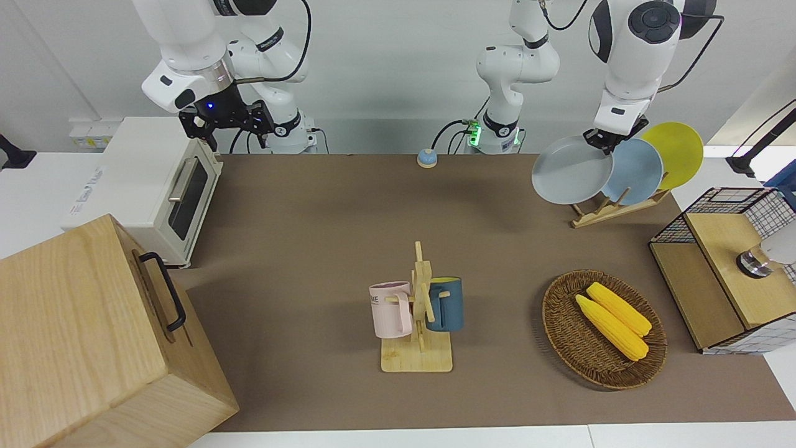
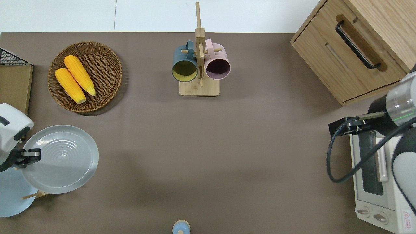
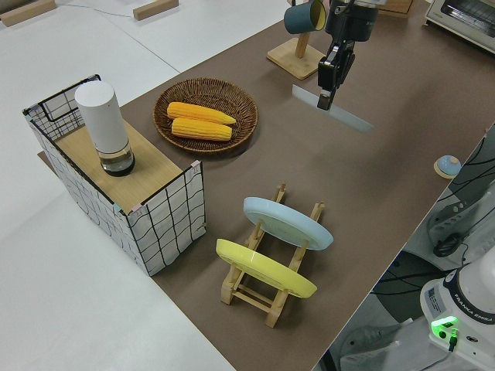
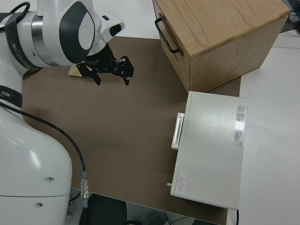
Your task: Pick gray plate from table and place it on lower plate rack with left arm
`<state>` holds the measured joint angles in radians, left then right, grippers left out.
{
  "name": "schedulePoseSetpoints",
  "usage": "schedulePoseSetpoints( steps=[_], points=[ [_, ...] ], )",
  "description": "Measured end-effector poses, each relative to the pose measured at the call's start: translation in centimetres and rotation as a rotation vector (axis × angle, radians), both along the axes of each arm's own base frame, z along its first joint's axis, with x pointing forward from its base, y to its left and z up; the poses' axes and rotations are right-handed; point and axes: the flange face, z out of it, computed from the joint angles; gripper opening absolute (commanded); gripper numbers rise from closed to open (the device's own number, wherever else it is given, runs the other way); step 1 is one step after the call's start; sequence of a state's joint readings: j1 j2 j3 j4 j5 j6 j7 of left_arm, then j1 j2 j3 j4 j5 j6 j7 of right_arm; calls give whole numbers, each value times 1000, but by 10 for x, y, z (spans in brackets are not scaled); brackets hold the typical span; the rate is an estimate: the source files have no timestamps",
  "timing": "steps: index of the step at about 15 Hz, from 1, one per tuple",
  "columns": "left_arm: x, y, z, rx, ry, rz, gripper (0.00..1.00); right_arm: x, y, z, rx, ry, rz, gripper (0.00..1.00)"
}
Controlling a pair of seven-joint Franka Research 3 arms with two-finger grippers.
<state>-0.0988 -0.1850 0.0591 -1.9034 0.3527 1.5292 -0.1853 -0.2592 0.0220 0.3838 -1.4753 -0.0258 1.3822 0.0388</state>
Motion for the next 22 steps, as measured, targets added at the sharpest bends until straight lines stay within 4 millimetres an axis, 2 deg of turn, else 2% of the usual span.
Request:
schedulePoseSetpoints(
  steps=[8, 12, 17, 20, 22],
  points=[
    [-8, 27, 7, 257, 80, -15, 0, 0, 0, 0, 0, 0, 0, 983],
    [-14, 42, 1, 387, 155, 2, 0, 0, 0, 0, 0, 0, 0, 983],
    [-22, 45, -37, 463, 183, 88, 0, 0, 0, 0, 0, 0, 0, 983],
    [-26, 40, -66, 505, 183, 149, 0, 0, 0, 0, 0, 0, 0, 983],
    [-26, 36, -78, 520, 180, 163, 0, 0, 0, 0, 0, 0, 0, 983]
  ],
)
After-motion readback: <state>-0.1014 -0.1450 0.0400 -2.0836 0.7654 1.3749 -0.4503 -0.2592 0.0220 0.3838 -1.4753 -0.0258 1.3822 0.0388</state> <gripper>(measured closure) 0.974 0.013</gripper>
